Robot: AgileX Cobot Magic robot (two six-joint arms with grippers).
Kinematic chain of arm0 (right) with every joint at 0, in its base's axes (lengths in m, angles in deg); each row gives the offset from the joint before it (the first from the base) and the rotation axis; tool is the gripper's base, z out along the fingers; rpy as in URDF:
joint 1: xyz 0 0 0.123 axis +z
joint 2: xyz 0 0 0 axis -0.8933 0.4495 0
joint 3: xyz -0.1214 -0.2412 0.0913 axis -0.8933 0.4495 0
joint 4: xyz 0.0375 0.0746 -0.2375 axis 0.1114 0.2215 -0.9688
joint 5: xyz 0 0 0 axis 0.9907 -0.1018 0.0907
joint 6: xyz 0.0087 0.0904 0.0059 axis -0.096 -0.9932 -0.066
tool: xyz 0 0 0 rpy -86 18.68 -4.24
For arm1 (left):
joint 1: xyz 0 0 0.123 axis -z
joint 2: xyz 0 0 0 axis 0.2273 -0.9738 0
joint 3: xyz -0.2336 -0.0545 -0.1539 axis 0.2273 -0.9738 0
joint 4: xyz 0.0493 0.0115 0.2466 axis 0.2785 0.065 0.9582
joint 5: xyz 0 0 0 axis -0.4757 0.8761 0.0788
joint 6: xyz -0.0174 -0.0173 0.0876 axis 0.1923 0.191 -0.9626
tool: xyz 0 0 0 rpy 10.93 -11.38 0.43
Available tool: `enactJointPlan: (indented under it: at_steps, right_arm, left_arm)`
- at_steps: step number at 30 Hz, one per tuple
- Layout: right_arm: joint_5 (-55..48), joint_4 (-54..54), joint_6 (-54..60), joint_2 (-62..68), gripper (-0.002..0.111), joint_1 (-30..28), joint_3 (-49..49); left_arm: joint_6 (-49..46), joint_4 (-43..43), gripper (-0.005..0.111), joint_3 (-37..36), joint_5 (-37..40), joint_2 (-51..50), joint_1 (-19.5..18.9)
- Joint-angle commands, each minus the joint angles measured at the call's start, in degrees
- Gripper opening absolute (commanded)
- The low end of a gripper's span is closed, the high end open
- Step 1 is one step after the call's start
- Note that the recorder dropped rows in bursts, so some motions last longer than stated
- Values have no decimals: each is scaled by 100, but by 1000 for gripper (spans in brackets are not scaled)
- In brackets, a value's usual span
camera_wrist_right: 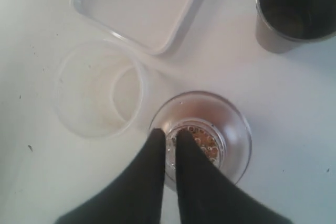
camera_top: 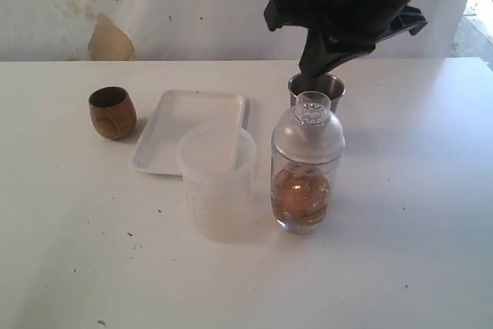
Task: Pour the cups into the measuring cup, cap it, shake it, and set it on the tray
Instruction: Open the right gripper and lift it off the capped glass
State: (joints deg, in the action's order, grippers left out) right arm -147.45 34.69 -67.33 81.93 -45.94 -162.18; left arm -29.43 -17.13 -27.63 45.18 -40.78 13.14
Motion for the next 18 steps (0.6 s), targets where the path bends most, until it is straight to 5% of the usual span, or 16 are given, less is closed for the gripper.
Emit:
enactJointPlan:
  at_steps: [1, 6, 8, 18]
  right_arm:
    - [-58, -164, 279, -349, 26, 21, -212]
    - [-104, -477, 267, -667, 87, 21, -235]
    - [-230, -647, 279, -745, 102, 21, -235]
    - [-60, -703, 473, -1046, 105, 21, 179]
  left_arm:
    - [10, -5, 0, -28, -54, 30, 0]
    - [10, -5, 0, -28, -54, 30, 0]
    - [10, -5, 0, -28, -54, 30, 0]
    - [10, -5, 0, -28, -54, 30, 0]
